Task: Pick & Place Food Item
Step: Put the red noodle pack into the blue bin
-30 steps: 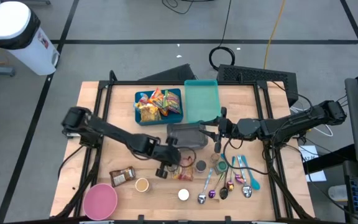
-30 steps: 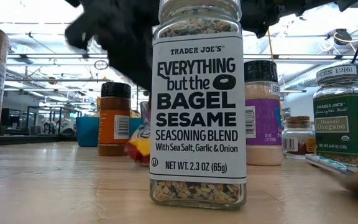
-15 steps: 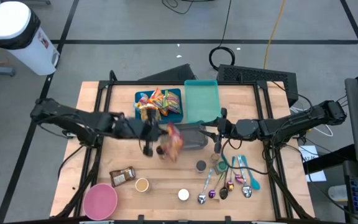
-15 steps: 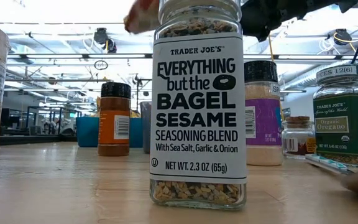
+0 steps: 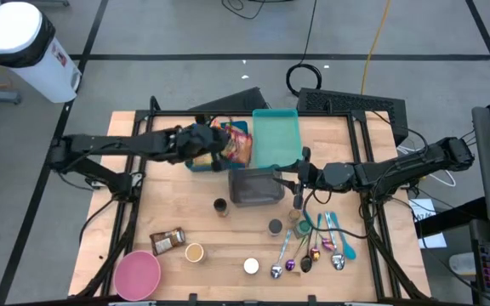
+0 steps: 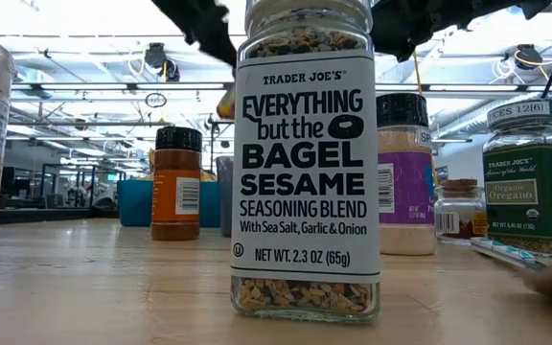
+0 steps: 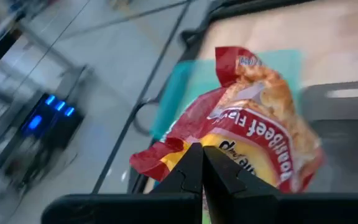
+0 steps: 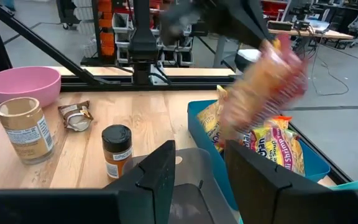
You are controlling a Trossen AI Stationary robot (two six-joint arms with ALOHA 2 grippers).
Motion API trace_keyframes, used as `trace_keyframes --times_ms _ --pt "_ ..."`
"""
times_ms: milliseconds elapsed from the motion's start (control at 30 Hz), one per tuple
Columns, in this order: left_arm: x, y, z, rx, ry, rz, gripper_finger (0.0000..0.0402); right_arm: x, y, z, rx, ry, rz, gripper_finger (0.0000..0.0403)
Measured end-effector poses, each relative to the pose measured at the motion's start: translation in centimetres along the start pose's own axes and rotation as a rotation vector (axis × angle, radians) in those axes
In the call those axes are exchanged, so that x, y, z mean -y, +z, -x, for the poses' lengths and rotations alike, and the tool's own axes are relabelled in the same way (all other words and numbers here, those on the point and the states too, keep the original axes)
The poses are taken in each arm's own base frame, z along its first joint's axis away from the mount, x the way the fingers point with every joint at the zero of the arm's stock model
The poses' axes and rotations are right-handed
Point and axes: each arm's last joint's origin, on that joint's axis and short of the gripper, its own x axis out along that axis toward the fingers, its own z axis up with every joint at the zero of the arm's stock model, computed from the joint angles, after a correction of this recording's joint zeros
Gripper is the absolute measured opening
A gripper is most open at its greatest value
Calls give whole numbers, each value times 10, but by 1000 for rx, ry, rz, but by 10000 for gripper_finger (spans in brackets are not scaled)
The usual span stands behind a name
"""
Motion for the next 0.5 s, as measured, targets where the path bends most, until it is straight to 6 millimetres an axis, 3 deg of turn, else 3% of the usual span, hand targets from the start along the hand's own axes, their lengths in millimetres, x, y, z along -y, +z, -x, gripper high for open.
trace_keyframes --times_ms 300,500 --pt "11 -37 -53 -162 161 182 2 0 0 0 -1 1 0 130" --pt "19 -68 -64 -193 310 285 2 0 0 0 -1 1 8 130"
